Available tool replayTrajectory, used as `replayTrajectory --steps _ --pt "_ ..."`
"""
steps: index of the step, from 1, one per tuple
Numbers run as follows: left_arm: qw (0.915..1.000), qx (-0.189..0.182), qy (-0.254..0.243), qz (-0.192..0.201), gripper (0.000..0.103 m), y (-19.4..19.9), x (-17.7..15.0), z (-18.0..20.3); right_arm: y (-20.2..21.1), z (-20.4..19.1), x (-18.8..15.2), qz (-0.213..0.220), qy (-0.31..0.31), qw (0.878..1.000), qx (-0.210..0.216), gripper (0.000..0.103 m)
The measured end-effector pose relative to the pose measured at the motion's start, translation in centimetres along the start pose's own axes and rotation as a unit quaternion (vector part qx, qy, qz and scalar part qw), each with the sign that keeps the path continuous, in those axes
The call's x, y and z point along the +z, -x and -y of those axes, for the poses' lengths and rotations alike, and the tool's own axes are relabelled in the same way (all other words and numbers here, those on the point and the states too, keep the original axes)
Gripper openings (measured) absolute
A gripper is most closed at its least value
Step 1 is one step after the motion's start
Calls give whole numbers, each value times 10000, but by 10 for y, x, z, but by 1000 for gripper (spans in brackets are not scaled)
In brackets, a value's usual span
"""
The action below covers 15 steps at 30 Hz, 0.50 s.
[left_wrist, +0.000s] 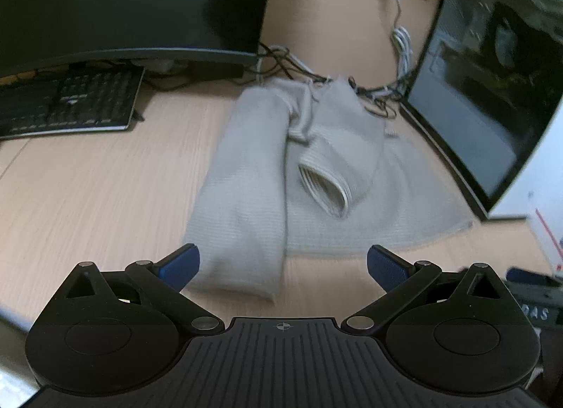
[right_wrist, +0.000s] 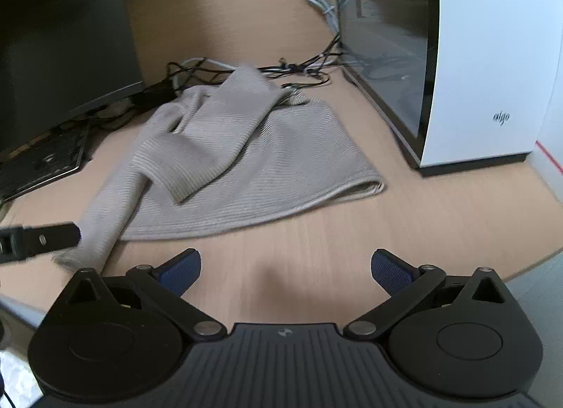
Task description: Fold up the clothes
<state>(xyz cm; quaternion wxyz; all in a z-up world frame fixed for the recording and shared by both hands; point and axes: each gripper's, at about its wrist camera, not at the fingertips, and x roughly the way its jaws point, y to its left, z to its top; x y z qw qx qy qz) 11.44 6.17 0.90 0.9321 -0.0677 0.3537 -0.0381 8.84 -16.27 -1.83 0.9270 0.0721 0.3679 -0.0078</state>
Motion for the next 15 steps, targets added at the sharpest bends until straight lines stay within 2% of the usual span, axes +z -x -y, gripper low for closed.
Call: replayTrajectory --steps 3,5,8,12,15 --pt "9996 -279 80 40 103 -13 19 -12 -8 -8 18 6 -124 9997 -207 103" --pt "9990 -434 107 -75 103 -22 29 -21 -14 -16 31 29 -241 9993 -286 103" --pt "9967 -725 171 -310 103 -34 42 -31 -19 -28 44 39 -515 9983 -265 103" --pt "9911 -1261 192 -390 103 -48 57 -40 -23 -44 59 56 -854 9960 -237 103" --pt "9885 -1422 252 -449 103 -58 61 -46 -25 -52 63 121 -747 9958 -519 103"
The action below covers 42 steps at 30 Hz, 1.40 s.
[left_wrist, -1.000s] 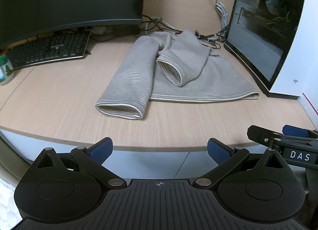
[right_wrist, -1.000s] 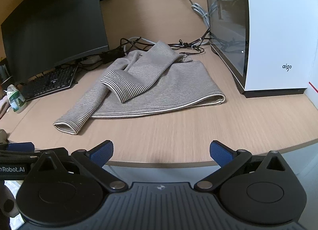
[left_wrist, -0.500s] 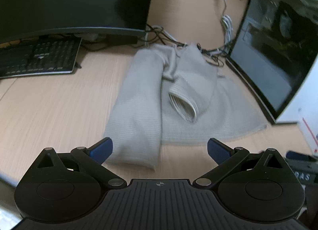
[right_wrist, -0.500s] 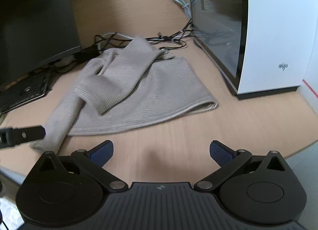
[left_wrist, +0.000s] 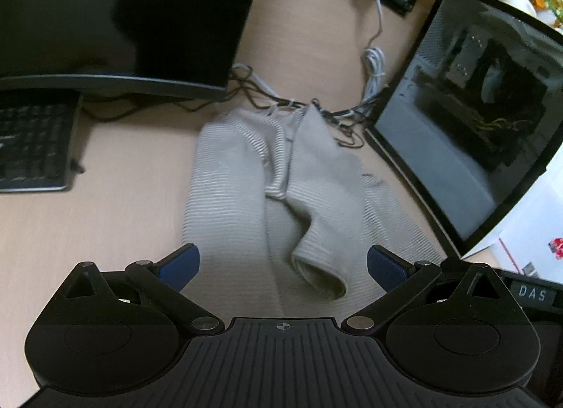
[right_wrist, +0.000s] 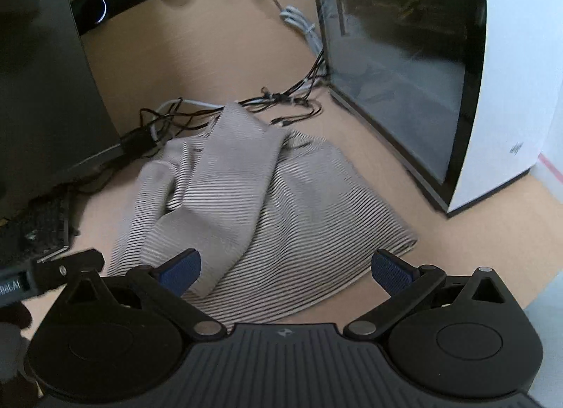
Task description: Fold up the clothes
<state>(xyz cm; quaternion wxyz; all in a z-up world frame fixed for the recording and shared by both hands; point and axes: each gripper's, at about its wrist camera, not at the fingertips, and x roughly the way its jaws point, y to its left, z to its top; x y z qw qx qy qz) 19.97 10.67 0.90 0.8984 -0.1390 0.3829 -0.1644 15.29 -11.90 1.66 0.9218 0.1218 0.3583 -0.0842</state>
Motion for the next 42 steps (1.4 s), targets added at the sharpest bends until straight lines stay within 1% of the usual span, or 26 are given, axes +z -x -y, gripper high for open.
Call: replayTrajectory --steps 2,4,6,8,11,15,18,21,22,24,27,29,31,33,36,39,42 --pt "9999 -79 86 -28 103 -2 3 -7 -5 -3 4 -116 -100 9998 -134 103" --pt "9998 -181 119 -24 103 -1 5 -14 -11 -4 9 -219 -200 9995 -108 103" --pt "9999 -129 76 48 103 -2 8 -22 -17 -10 15 -211 -185 9996 -91 103" --pt "9998 -29 163 123 103 -4 10 -30 -28 -18 22 -247 -100 9996 -35 103" --pt "9983 27 564 148 103 -9 11 -45 -48 -28 32 -432 -75 9989 155 103" --pt "9961 -61 871 126 103 -9 11 -56 -78 -33 48 -693 -257 9960 509 103" --pt "9950 187 914 344 103 0 11 -59 -100 -34 58 -843 -193 9939 682 103" --pt "9933 570 929 374 103 2 12 -55 -120 -30 58 -1042 -63 9911 824 103" --pt "9929 634 939 370 103 2 12 -52 -126 -28 57 -1130 -40 9897 882 103" --pt "9937 622 836 415 103 1 11 -41 -137 -22 55 -1300 -5 9865 998 103" --pt "9966 654 439 238 103 -12 8 -20 -145 -11 52 -1498 -27 9816 1183 103" --pt "9970 755 108 90 103 -24 6 -8 -149 -6 50 -1563 -68 9791 1302 103" --pt "9949 972 -258 -27 103 -38 4 0 -148 -3 49 -1536 5 9780 1408 103" --pt "9923 1144 -465 -126 103 -51 5 3 -146 -2 47 -1501 123 9774 1484 103" --pt "9914 1167 -541 -230 103 -64 9 -1 -144 1 44 -1406 131 9773 1581 103" --pt "9928 1012 -502 -397 103 -74 12 -10 -142 5 43 -1347 -3 9773 1637 103" --pt "9943 836 -393 -533 103 -80 15 -21 -141 1 42 -1287 116 9790 1579 103"
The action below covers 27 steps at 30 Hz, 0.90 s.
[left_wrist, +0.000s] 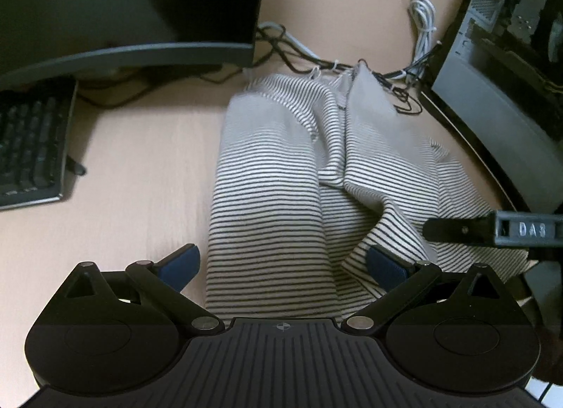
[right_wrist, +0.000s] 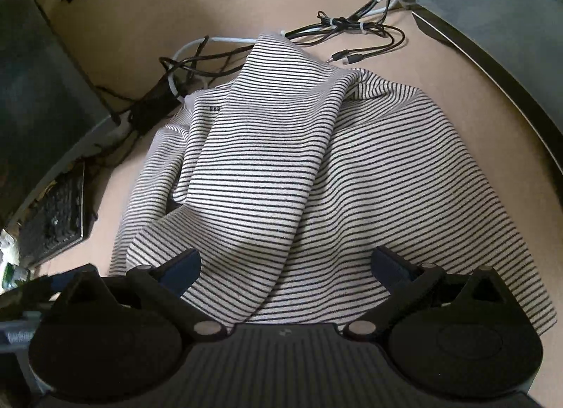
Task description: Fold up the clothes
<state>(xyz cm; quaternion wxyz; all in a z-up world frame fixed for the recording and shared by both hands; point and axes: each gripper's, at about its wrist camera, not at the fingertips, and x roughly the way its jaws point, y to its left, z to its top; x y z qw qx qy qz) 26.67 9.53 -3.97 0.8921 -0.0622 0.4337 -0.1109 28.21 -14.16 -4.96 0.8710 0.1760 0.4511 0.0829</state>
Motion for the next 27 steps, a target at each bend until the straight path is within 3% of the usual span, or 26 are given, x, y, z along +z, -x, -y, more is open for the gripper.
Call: replayTrajectory --steps 2,5,7,8,9,11,12,14,17,19,22,23,24,27 --pt "9999 -137 32 -98 99 -3 2 -8 -1 -6 -4 43 198 9997 -119 103" --pt "9986 -366 90 -363 74 -11 6 -17 2 -14 -13 125 317 9990 -281 103" --pt "9977 -524 38 -429 67 -15 11 -19 2 -20 -19 185 396 9983 -393 103" --pt "9976 -554 -64 -417 49 -16 12 -20 1 -24 -22 205 491 9975 -461 103" --pt "9978 -493 -191 -402 31 -15 15 -21 1 -27 -25 217 608 9965 -532 103" --pt "9985 -360 -334 -257 16 -10 26 -32 0 -34 -29 190 790 9945 -655 103" --pt "9991 -204 -367 -67 14 -3 36 -42 1 -36 -31 145 838 9940 -688 103" --pt "9975 404 -420 409 3 9 59 -66 3 -37 -32 85 882 9940 -649 103" --pt "9858 1277 -380 1019 3 27 94 -105 5 -36 -32 10 927 9940 -578 103" --pt "9844 1396 -106 1066 3 36 104 -123 5 -37 -31 -54 957 9938 -566 103" --pt "9890 921 162 1145 24 51 98 -117 2 -43 -29 -156 1117 9915 -647 103" --pt "9908 716 168 1136 45 52 93 -108 1 -45 -28 -184 1193 9904 -670 103" --pt "9922 511 175 1126 57 53 87 -98 1 -48 -27 -190 1296 9892 -653 103" --pt "9937 -106 193 1095 64 56 70 -71 14 -65 -24 68 1916 9807 -395 102"
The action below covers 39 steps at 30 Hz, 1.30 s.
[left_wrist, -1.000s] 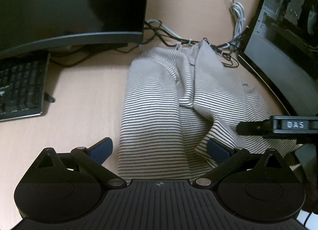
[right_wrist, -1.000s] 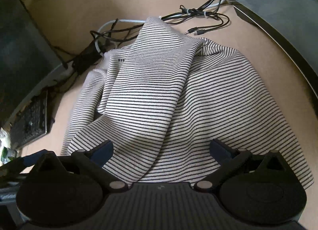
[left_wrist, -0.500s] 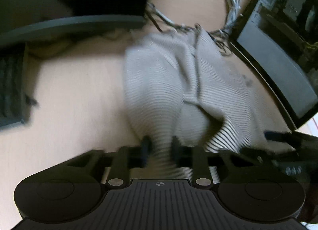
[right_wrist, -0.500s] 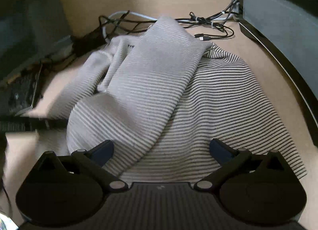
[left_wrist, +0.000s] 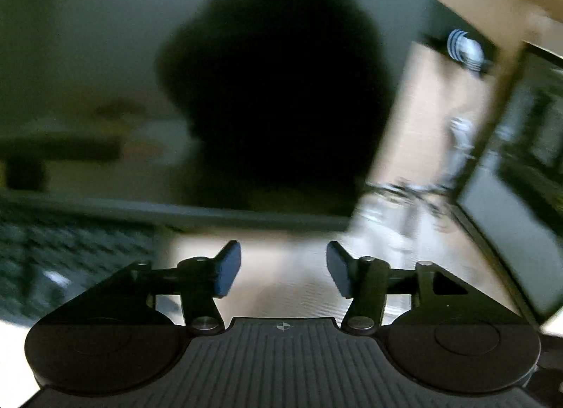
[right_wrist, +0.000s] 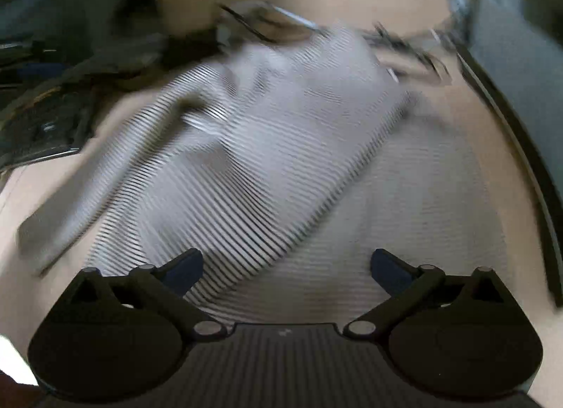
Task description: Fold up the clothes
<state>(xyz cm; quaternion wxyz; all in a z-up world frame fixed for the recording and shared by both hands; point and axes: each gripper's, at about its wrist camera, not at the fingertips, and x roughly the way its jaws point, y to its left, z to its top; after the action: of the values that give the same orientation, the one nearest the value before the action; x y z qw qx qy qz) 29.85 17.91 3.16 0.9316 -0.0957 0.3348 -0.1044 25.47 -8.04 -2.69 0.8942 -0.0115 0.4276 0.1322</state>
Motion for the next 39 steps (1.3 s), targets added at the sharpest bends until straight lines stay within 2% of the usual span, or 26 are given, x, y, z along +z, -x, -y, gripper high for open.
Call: replayTrajectory --steps 3,4,6,7,8,10,11,12,14,15,17,21,27,29,30,31,33,34,35,36,39 --pt "9994 -222 156 -205 75 -9 -8 11 20 -30 7 557 1124 9919 218 102" --pt "9990 -295 210 -268 75 -12 -10 13 20 -41 7 611 1425 9875 277 101" --pt "9982 -446 252 -300 79 -14 -10 19 7 -59 6 568 1846 9805 348 93" --pt "9978 -522 271 -313 81 -15 -10 21 -5 -64 3 468 1954 9791 304 82" --pt "9969 -669 285 -302 86 -17 -9 25 -16 -68 2 356 2040 9781 229 58" --pt "9959 -877 175 -160 94 -18 -8 32 -33 -61 4 167 2056 9785 -35 34" --pt "9953 -960 72 -59 97 -19 -9 38 -30 -48 11 233 1884 9816 -195 17" --pt "9946 -1036 -92 62 98 -20 -11 46 -27 -34 19 299 1711 9842 -355 11" --pt "9914 -1258 -337 115 100 -30 -19 64 -9 3 42 679 1195 9862 -919 12" --pt "9891 -1404 -435 92 100 -39 -24 74 7 24 57 980 905 9823 -1314 12" --pt "9864 -1523 -611 84 101 -57 -39 89 32 48 80 1423 701 9690 -1893 11" --pt "9823 -1337 -1307 -106 100 -94 -75 109 74 76 114 2076 643 9358 -2776 11" --pt "9851 -1078 -1337 -92 100 -64 -102 90 67 74 106 1749 929 9352 -2935 11" --pt "9876 -1078 -1130 -163 100 -51 -108 83 59 73 107 1653 994 9338 -3013 12" --pt "9888 -1060 -1029 -204 100 -46 -111 79 57 71 109 1642 1054 9291 -3141 12" --pt "9899 -1038 -929 -245 100 -41 -115 75 55 69 111 1667 1127 9226 -3292 14" --pt "9921 -1003 -699 -294 102 -27 -122 67 57 58 118 1942 1246 9050 -3575 31" --pt "9929 -994 -587 -301 102 -24 -122 63 60 52 121 2129 1274 8978 -3638 45" --pt "9935 -985 -474 -308 103 -21 -121 59 63 44 124 2357 1270 8962 -3538 53" --pt "9943 -949 -369 -322 103 -19 -120 55 64 36 127 2519 1260 9022 -3267 55" --pt "9969 -665 -245 -336 103 -14 -110 49 40 17 136 2224 1235 9472 -1954 55"
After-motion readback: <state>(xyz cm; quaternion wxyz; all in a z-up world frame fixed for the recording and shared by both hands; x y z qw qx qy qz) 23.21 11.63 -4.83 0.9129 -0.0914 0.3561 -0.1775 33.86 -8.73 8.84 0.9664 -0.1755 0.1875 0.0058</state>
